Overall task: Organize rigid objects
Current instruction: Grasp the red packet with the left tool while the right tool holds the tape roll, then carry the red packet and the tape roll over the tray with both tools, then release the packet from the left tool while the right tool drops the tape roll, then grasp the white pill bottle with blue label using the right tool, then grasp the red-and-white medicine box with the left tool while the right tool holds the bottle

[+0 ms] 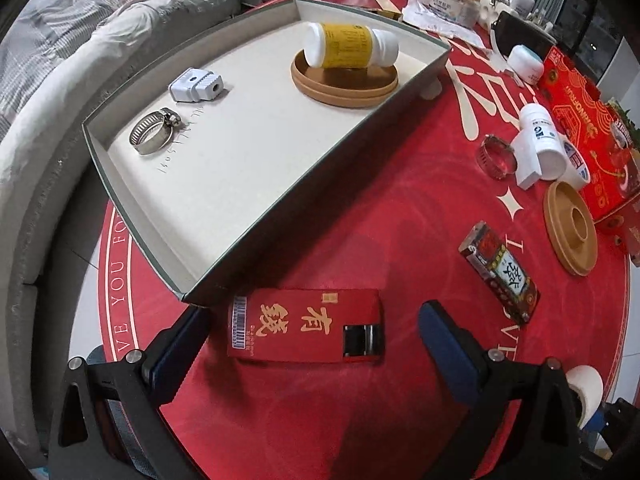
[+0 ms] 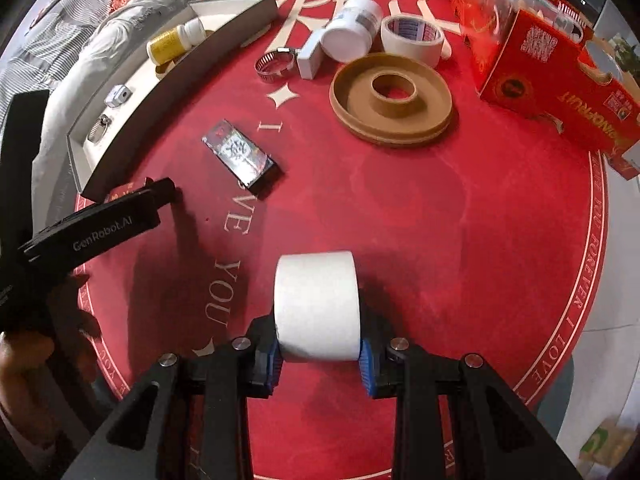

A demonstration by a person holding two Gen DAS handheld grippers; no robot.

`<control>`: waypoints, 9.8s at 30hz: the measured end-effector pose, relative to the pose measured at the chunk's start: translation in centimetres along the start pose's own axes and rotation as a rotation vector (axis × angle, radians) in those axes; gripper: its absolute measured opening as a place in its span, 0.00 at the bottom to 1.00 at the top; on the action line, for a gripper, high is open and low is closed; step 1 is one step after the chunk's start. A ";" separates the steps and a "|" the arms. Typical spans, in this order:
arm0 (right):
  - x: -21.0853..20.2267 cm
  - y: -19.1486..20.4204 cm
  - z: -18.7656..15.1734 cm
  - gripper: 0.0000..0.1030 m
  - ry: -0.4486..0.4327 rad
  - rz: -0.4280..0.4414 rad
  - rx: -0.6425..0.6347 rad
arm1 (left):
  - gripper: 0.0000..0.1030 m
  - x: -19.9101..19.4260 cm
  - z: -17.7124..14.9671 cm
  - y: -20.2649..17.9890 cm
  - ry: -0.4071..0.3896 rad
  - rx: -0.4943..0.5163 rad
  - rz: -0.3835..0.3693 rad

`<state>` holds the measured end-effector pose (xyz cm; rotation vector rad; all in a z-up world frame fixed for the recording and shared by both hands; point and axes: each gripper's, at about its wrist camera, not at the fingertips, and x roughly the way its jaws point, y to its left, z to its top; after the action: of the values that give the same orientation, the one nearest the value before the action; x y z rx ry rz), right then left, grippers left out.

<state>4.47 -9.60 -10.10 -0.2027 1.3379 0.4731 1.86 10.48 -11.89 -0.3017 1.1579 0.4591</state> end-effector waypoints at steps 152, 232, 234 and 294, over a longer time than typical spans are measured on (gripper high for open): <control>1.5 16.4 19.0 0.41 -0.076 0.172 -0.117 | 0.77 -0.9 12.2 10.7 -0.063 -0.166 0.115; 1.9 2.7 6.2 0.40 -0.016 0.082 0.023 | 0.85 -3.5 -0.8 -0.4 0.118 0.121 -0.089; 1.4 0.9 5.1 0.40 -0.004 0.074 0.054 | 0.85 -3.4 -0.8 -1.6 0.104 0.149 -0.098; -0.7 -0.7 -3.6 0.40 -0.041 -0.121 0.070 | 0.25 -4.6 -6.0 -4.7 0.054 0.228 -0.195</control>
<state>1.43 -11.81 -10.36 -0.2136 1.2921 0.3257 -2.14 2.74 -9.92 -0.2275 1.2080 0.1464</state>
